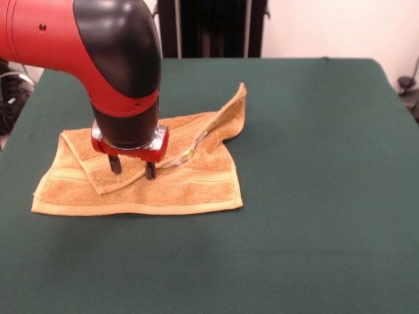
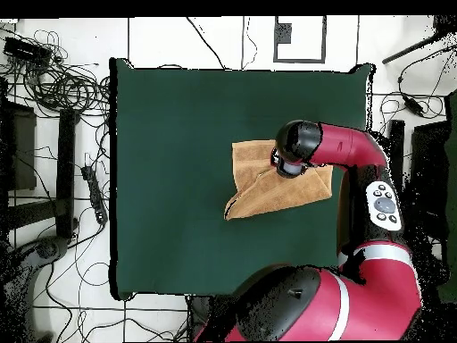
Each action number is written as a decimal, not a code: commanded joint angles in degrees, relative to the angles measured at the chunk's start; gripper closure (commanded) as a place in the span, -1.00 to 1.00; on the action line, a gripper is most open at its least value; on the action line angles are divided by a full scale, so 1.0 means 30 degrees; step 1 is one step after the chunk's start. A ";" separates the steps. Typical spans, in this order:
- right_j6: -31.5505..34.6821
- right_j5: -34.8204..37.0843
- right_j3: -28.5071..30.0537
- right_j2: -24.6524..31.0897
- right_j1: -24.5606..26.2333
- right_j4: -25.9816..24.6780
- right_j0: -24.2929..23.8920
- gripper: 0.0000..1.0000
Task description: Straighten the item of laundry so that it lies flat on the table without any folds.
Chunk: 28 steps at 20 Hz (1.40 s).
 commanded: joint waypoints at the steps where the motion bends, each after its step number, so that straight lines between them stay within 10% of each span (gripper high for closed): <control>1: -0.4053 0.1282 0.2484 0.1732 0.0790 -0.0658 0.0305 -1.00; 28: -0.4079 0.1216 0.2339 0.1807 0.0836 -0.0837 0.0287 -1.00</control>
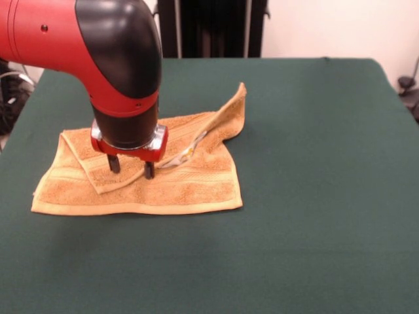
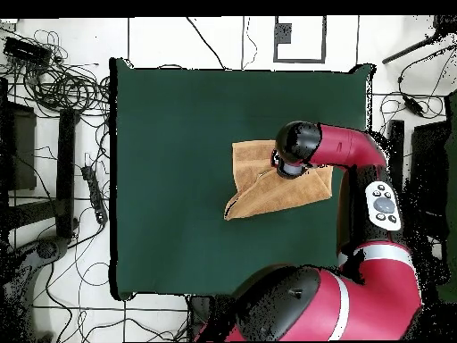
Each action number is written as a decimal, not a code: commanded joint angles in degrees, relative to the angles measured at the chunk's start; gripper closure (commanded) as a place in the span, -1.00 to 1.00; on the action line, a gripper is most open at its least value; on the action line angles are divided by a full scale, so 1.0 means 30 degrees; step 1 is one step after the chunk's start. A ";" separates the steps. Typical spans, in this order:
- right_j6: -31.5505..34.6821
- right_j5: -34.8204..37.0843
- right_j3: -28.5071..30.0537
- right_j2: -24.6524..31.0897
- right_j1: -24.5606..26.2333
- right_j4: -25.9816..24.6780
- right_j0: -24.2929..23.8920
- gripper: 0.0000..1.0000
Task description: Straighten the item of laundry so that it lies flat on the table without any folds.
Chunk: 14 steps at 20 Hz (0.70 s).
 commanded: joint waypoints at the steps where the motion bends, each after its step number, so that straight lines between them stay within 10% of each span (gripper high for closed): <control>1: -0.3947 0.0995 0.2359 0.1860 0.0838 -0.0519 0.0224 -1.00; 14: -0.4192 0.0926 0.2499 0.1827 0.0773 -0.0633 0.0104 -1.00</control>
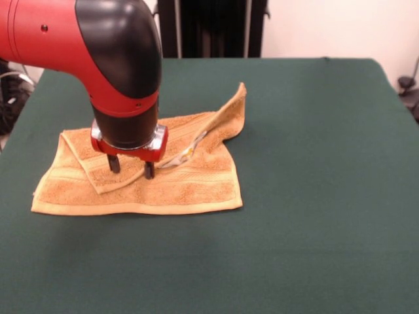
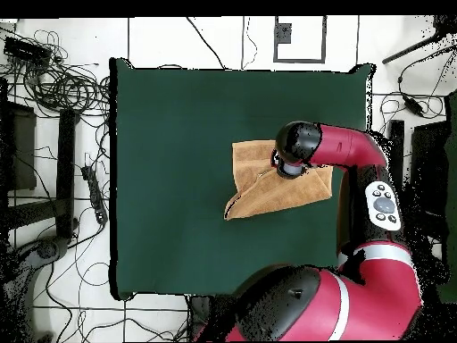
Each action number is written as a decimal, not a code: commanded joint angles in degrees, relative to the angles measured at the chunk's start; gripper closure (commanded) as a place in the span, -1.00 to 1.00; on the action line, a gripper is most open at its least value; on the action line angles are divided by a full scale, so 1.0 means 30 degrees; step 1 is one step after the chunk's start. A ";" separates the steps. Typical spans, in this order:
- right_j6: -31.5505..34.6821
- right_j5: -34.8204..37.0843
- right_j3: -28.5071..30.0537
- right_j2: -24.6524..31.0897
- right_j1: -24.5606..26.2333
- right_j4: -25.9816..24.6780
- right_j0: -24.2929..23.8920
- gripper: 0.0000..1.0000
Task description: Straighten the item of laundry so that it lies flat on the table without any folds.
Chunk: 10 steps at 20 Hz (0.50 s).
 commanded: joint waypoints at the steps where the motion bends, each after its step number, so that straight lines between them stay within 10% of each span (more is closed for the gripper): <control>1: -0.4237 0.0872 0.2511 0.1831 0.0762 -0.0666 0.0102 -1.00; 10: -0.4096 0.1122 0.2439 0.1833 0.0826 -0.0552 0.0154 -1.00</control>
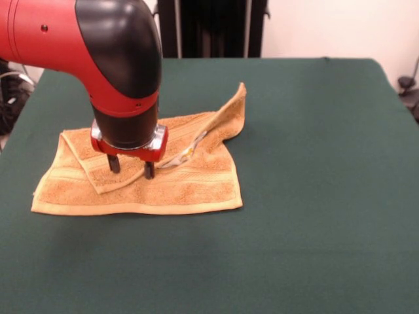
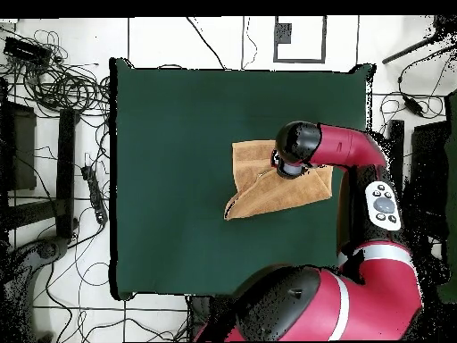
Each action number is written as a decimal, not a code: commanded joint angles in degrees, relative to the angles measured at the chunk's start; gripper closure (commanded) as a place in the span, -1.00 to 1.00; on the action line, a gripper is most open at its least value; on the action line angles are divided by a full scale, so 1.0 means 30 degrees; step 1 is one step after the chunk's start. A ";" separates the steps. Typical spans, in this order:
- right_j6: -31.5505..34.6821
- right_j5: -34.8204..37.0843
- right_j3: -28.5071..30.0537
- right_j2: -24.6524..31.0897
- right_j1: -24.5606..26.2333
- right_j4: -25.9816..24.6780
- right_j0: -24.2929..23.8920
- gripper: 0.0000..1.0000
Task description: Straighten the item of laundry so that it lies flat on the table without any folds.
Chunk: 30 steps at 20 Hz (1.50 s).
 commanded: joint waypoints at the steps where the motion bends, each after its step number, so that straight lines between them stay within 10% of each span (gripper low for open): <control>1: -0.4134 0.1160 0.2438 0.1835 0.0827 -0.0549 0.0140 -1.00; 14: -0.3014 0.0885 0.2698 0.1743 0.0773 -0.0089 0.0039 -1.00; 15: -0.3062 0.0901 0.2710 0.1740 0.0774 -0.0115 0.0052 1.00; 30: -0.3357 0.1591 0.2146 0.1640 0.1035 -0.0286 0.0184 1.00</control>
